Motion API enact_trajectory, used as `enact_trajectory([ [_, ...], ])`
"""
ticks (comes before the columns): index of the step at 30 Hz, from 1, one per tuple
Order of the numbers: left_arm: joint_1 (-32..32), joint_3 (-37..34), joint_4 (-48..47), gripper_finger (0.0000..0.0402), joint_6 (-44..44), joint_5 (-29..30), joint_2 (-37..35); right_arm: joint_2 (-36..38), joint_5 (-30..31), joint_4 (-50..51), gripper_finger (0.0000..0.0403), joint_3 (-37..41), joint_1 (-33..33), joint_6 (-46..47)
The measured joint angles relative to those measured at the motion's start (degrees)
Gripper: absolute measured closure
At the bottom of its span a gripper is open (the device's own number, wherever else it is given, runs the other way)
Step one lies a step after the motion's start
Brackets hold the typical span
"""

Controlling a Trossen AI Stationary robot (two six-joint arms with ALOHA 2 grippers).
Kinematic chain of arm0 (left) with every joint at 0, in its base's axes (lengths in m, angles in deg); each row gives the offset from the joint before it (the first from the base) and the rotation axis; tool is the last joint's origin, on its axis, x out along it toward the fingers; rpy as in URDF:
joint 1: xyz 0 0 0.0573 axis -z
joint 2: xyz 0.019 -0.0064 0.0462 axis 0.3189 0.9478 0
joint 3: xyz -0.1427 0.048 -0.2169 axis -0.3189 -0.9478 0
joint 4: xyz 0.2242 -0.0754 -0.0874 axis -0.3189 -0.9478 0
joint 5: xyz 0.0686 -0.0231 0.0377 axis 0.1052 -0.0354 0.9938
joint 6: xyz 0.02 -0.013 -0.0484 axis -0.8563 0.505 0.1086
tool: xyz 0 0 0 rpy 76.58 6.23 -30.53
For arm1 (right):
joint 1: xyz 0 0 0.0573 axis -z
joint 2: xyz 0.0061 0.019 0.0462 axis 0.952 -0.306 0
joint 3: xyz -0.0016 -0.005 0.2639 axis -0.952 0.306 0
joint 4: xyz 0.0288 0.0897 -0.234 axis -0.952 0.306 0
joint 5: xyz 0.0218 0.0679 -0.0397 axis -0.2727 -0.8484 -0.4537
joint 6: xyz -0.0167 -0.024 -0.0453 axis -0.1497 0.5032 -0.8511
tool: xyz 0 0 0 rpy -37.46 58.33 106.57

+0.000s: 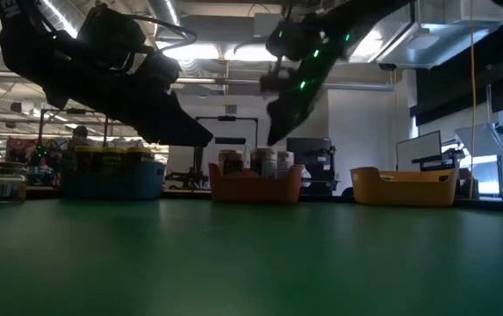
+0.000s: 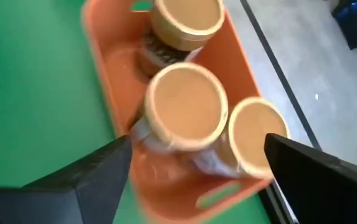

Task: Sort spices by type
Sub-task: Put the brown seasoning bottle into the yellow bin

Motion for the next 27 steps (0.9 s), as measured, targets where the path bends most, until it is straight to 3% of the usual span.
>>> enact_trajectory([
  [7, 0.0, 0.0, 0.0, 0.0123, 0.0, 0.0, 0.0, 12.0, 1.3, 18.9, 0.0049, 0.0, -4.5, 5.9],
  [13, 0.0, 0.0, 0.0, 0.0123, 0.2, 0.0, 0.0, 19.8, 0.2, 36.1, 0.0049, 0.0, -9.4, 19.2],
  [19, 0.0, 0.0, 0.0, 0.0123, 0.3, 0.0, 0.0, 20.9, -1.7, 53.3, 0.0049, 1.2, -15.6, 32.0],
  [27, 0.0, 0.0, 0.0, 0.0123, 0.2, 0.0, 0.0, 21.3, -5.1, 62.2, 0.0049, 13.9, -19.8, 39.4],
])
